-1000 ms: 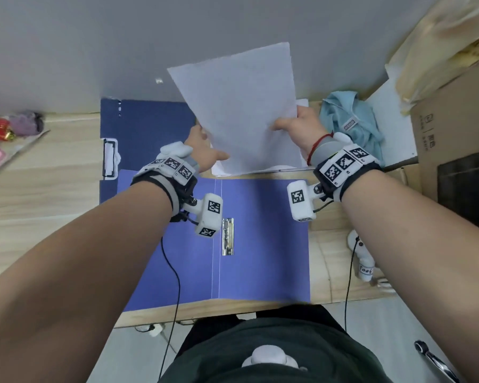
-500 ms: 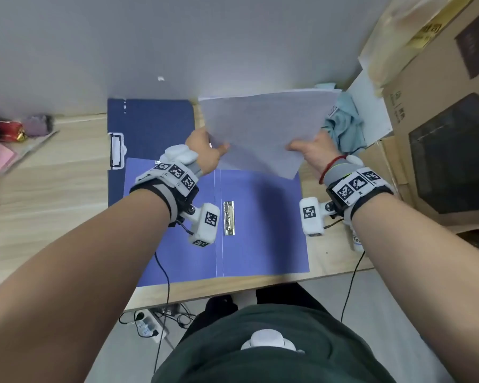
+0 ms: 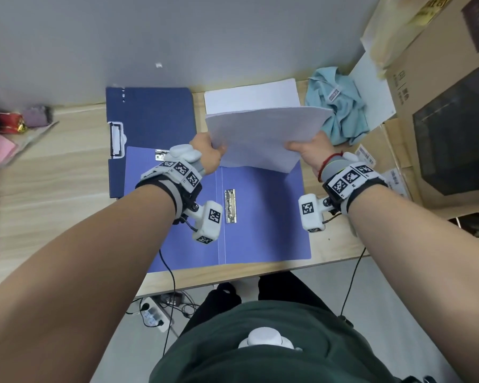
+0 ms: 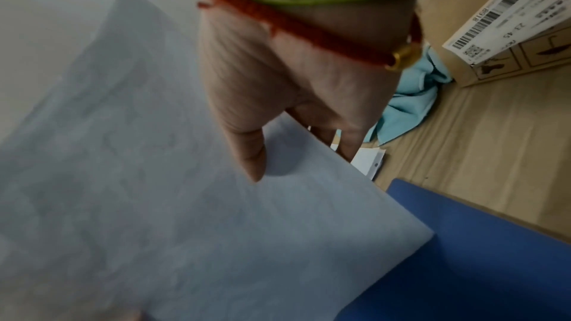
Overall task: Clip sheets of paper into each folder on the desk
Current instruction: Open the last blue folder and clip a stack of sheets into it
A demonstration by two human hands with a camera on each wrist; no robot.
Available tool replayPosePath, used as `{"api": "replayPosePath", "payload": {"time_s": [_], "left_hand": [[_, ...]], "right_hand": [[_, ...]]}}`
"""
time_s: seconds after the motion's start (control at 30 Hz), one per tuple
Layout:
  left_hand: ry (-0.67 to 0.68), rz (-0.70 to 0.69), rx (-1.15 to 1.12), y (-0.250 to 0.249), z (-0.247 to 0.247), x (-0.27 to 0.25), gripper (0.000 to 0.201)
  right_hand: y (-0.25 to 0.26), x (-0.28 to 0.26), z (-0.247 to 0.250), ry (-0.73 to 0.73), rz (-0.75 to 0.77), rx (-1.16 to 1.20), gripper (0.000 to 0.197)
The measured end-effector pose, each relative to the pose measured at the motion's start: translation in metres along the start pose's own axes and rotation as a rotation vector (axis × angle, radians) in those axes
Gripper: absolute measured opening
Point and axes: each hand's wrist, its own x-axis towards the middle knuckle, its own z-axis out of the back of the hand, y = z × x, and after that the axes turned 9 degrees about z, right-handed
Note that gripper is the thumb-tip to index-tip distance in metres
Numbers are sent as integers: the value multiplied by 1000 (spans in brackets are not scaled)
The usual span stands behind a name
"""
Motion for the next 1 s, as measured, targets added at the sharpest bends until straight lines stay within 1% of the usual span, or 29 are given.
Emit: {"api": "replayPosePath", "payload": {"time_s": [0.07, 0.17, 0.23, 0.33, 0.4, 0.43, 0.47, 0.5, 0.53, 0.57, 0.6, 0.63, 0.7, 0.77, 0.8, 0.87, 0.93, 1.0], "left_hand": [[-32, 26, 50, 1, -2, 2, 26], [-117, 17, 104, -1, -1, 3, 42], [-128, 28, 116, 2, -2, 3, 45], [-92, 53, 45, 13, -6, 10, 39], [-64, 79, 28, 20, -12, 10, 40], [-36, 104, 30, 23, -16, 7, 39], [9, 129, 17, 27, -20, 6, 36], [65, 151, -41, 33, -24, 6, 30], [122, 188, -131, 39, -28, 3, 23], [165, 220, -214, 43, -28, -1, 16], [195, 260, -268, 48, -28, -4, 10], [220, 288, -286, 56, -29, -5, 8], [265, 325, -273, 71, -35, -5, 11], [281, 363, -164, 85, -42, -6, 7], [306, 374, -91, 92, -46, -6, 9], [350, 385, 80, 102, -55, -5, 14], [379, 389, 181, 109, -62, -4, 21], [382, 360, 289, 108, -64, -5, 28]], "right_hand": [[1, 0, 1, 14, -2, -19, 38], [7, 0, 3, 55, 27, -91, 36], [4, -3, 3, 115, -21, -115, 32], [-11, -12, -1, 251, -137, -99, 43], [-20, -19, -2, 310, -196, -169, 48], [-28, -21, -3, 314, -219, -242, 55], [-38, -21, -3, 312, -255, -314, 70], [-49, -21, -2, 305, -311, -367, 92], [-77, -15, 2, 308, -360, -404, 115], [-99, -12, 5, 321, -390, -449, 130], [-114, -11, 8, 331, -418, -492, 133], [-119, -15, 8, 329, -440, -517, 127], [-110, -30, 4, 309, -474, -539, 109], [-110, -41, 3, 301, -519, -591, 92], [-116, -42, 3, 296, -547, -608, 86], [-125, -43, 3, 281, -568, -632, 81], [-130, -43, 4, 269, -577, -661, 81], [-130, -42, 4, 268, -568, -691, 83]]}}
